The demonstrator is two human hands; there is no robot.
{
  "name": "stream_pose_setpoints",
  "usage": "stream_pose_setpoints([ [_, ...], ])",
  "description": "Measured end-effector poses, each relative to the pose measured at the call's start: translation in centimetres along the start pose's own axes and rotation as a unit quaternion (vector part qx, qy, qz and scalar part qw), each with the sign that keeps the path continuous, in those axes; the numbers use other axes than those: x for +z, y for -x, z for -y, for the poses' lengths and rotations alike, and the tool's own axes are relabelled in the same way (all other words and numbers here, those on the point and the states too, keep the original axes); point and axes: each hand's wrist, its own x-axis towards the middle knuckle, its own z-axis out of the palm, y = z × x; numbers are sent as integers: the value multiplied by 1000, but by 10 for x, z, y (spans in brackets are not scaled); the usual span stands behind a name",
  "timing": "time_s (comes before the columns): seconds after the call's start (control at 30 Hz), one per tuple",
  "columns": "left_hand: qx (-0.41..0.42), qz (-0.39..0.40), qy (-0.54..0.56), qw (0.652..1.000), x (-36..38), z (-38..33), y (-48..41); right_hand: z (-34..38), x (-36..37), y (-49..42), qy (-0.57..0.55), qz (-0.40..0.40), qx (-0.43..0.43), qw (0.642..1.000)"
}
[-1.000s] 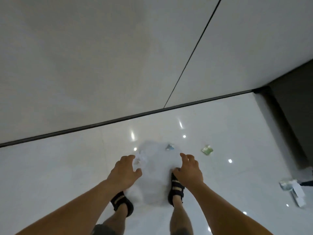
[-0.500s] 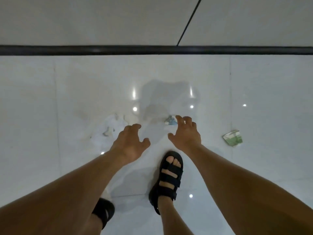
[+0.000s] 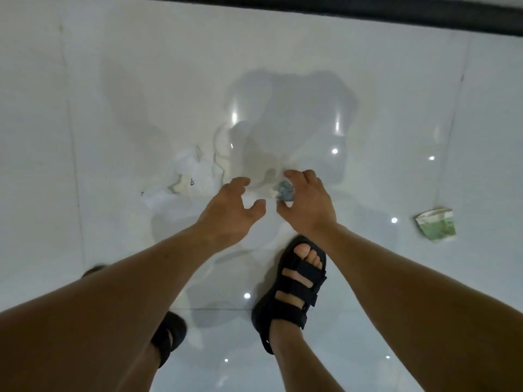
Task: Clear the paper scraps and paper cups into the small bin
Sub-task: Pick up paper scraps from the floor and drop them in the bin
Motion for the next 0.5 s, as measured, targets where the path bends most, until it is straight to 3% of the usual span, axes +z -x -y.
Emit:
stream_pose_setpoints([
  [0.1, -4, -3, 61, 998, -22, -11, 15, 46, -7, 20, -58, -4, -114, 992],
  [0.2, 1, 29, 106, 994, -51, -14, 26, 85, -14, 31, -96, -8, -163, 982],
  [0.33, 7, 31, 131, 991, -88, 2, 38, 118, -8, 28, -105, 8, -171, 980],
  [0.5, -55, -75, 96, 991, -122, 70, 43, 134, 29, -3, 34, 65, -137, 988],
])
